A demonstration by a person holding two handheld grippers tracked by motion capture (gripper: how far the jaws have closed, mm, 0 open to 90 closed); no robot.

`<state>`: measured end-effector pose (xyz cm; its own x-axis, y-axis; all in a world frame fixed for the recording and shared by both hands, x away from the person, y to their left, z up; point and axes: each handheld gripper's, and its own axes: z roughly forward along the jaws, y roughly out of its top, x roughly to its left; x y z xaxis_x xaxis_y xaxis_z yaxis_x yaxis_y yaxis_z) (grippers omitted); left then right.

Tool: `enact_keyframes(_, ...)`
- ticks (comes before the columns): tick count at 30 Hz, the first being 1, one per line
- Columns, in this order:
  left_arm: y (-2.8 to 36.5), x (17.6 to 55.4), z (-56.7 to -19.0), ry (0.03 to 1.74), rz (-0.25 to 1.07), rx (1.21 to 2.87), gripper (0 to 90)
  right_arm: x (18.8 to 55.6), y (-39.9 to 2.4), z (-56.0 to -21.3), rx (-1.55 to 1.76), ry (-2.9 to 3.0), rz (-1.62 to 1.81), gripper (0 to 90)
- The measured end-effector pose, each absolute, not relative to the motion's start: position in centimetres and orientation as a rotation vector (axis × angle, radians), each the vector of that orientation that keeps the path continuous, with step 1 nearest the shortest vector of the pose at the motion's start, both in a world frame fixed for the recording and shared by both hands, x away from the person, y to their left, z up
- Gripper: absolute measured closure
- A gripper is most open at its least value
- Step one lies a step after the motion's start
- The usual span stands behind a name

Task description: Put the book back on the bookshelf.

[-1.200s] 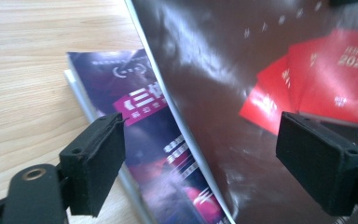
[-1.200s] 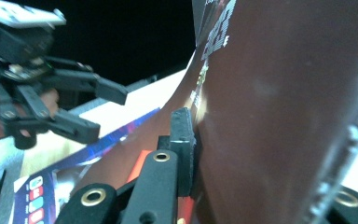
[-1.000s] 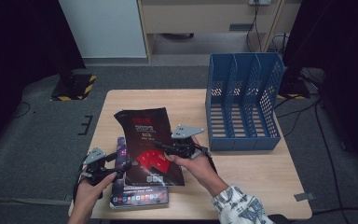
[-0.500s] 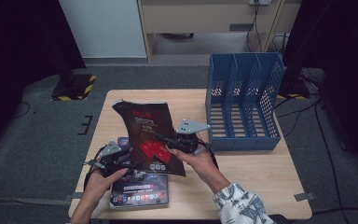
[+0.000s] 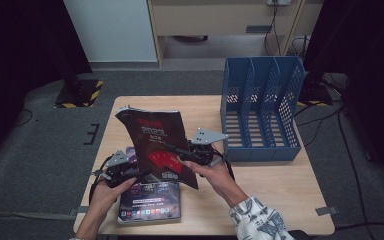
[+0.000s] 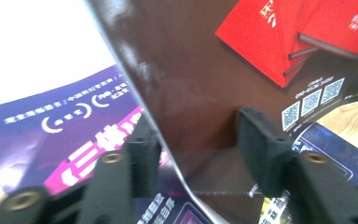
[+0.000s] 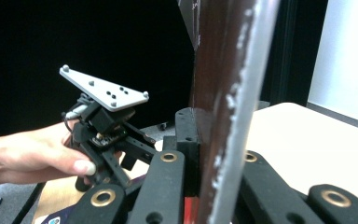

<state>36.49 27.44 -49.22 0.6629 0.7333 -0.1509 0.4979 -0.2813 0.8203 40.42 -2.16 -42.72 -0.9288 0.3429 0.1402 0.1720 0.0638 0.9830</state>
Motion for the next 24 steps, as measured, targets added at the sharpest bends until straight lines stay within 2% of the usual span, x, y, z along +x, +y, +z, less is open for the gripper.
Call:
enact_keyframes(2, 27.3, 36.3, -48.9, 0.966, 0.326, 1.958, 59.6, 40.4, -2.2, -42.8, 0.526, 2.198, 2.004, 86.7)
enact_keyframes(4, 27.4, 36.2, -48.7, 0.970, 0.334, 1.959, 61.8, 40.4, -2.2, -42.9, 0.522, 2.200, 2.001, 86.7)
enact_keyframes(5, 27.5, 36.1, -48.5, 0.971, 0.332, 1.952, 69.1, 40.4, -2.2, -42.9, 0.519, 2.201, 2.004, 86.7)
enact_keyframes(9, 27.8, 35.8, -48.4, 0.973, 0.332, 1.942, 78.6, 40.3, -2.4, -43.1, 0.504, 2.194, 2.011, 86.6)
enact_keyframes(18, 29.2, 34.7, -47.1, 0.995, 0.504, 1.870, 86.8, 40.0, -2.3, -42.4, 0.499, 2.210, 1.960, 84.4)
enact_keyframes(24, 29.3, 34.4, -47.1, 0.991, 0.500, 1.878, 86.9, 39.9, -2.3, -40.6, 0.496, 2.147, 2.015, 81.4)
